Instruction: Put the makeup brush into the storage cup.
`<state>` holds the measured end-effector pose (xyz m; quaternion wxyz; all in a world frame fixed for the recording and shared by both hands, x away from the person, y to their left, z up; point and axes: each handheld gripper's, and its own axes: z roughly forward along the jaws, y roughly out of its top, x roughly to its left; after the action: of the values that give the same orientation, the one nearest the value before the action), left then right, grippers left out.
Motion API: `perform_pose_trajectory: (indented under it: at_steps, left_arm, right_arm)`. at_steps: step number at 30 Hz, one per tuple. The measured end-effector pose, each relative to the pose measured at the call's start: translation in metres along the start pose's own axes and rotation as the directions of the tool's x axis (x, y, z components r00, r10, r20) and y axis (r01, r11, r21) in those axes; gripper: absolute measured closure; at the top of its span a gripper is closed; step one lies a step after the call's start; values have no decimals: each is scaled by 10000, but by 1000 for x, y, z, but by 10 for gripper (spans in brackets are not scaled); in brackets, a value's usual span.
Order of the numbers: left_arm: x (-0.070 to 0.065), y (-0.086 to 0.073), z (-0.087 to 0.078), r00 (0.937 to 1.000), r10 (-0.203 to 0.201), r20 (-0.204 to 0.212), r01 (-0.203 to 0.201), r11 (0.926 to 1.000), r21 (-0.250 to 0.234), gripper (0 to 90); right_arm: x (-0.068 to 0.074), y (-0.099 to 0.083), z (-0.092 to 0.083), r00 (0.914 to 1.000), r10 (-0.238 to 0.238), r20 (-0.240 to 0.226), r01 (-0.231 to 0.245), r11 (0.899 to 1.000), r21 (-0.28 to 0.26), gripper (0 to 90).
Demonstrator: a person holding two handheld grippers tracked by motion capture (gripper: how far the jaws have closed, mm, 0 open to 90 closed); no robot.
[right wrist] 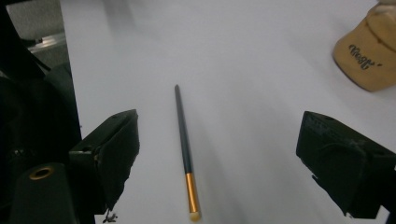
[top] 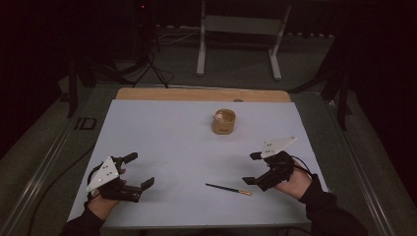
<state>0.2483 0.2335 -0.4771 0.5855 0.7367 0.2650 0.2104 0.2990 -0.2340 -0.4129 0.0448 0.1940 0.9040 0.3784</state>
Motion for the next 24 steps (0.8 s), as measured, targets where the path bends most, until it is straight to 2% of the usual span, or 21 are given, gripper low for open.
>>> perform_pose_trajectory:
  at_steps: [13,18,24]
  left_arm:
    - [0,0,0,10000,46,14,-46,10000,39,12]
    - [0,0,0,10000,41,11,-41,10000,1,12]
    - [0,0,0,10000,67,23,-67,10000,19,12]
  right_arm:
    - [2,2,20,9996,-99,-278,131,9931,1167,157]
    - [4,-1,27,9992,-276,-284,319,9863,1619,203]
    - [4,-4,35,9988,-244,-430,328,9781,2053,248]
